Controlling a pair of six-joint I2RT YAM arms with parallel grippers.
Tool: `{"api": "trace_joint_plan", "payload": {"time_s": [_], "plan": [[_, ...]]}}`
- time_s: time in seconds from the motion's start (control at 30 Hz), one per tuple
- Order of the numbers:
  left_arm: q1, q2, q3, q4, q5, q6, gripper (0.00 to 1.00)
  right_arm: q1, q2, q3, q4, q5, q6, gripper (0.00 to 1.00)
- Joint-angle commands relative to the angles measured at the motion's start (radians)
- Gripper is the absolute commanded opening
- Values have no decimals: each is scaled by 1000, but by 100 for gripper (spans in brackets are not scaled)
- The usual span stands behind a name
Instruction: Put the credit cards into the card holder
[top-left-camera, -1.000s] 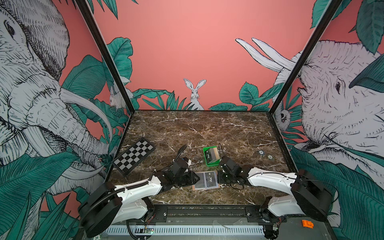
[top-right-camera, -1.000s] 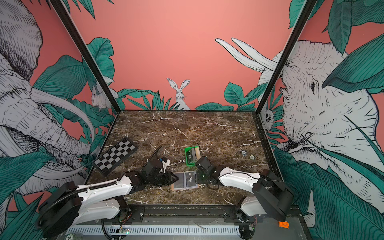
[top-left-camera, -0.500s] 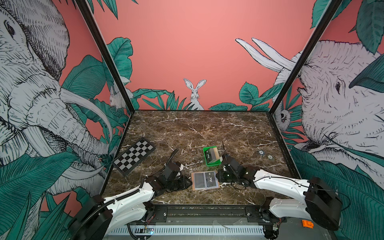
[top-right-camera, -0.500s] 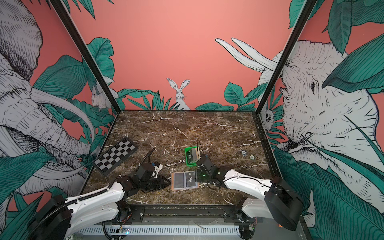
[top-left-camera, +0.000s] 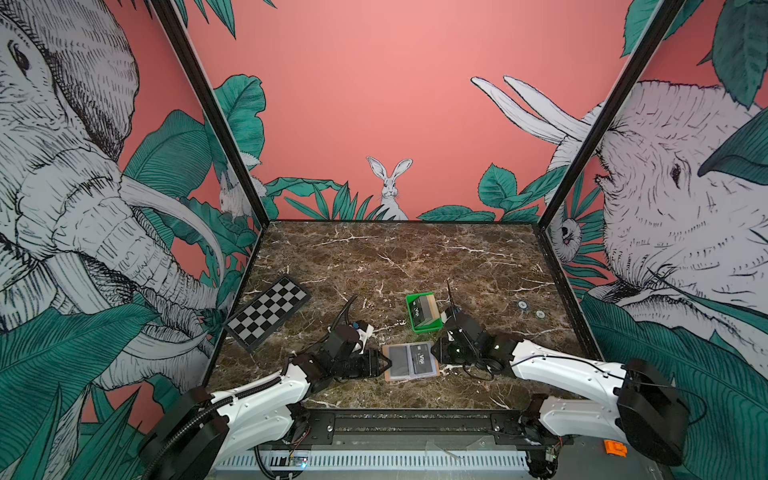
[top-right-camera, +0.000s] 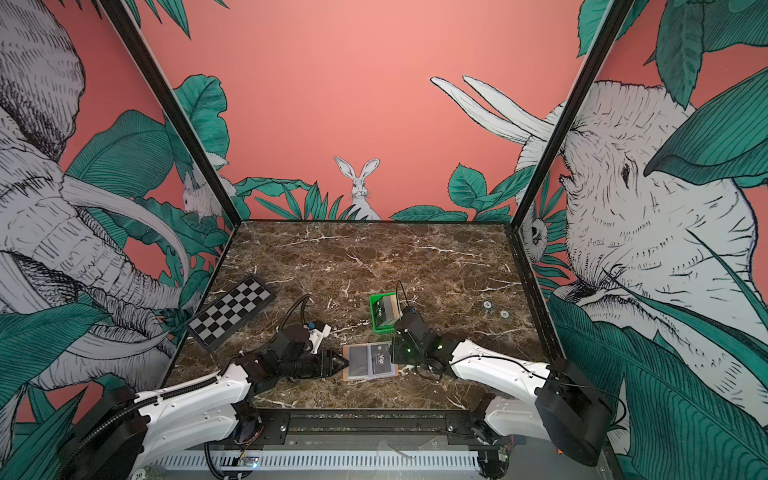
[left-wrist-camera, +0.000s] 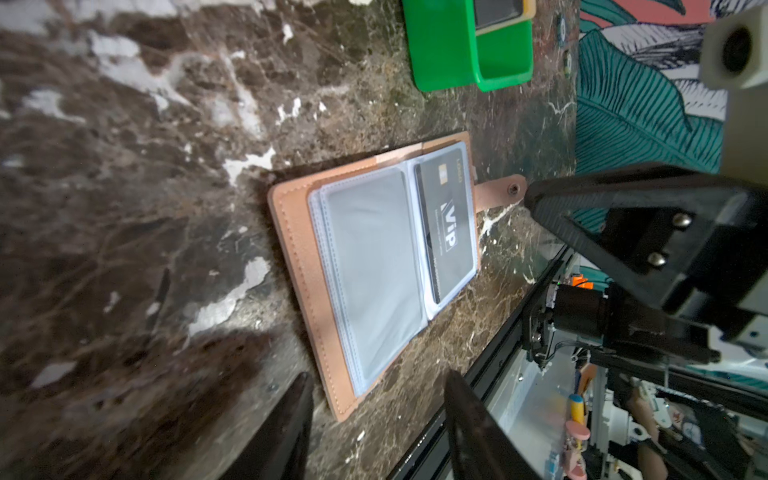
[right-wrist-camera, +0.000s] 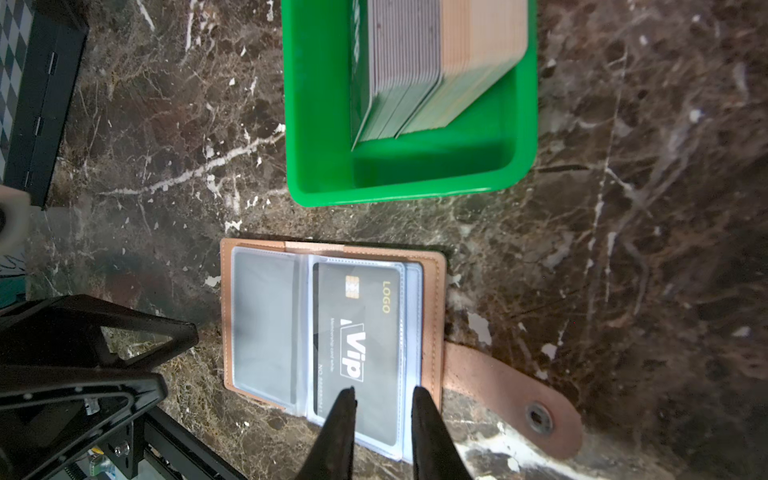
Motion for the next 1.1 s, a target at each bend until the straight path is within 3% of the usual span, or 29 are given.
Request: {"api": "trace_joint_plan", "payload": {"time_s": [0.0,0.33,0.53,1.07], "plan": [[3,-29,25,-66,-14,65,54,6,5,10,-23,29,-5,27],[4,-20,-72,65,-46,-71,50,6,45,9,-37,31,-18,28],[3,14,-32,24,-32,-54,52,6,74,20,-33,45,-29,27],[4,171,-24,173,38,-65,52,6,114,-4,-6,39,-5,27]]}}
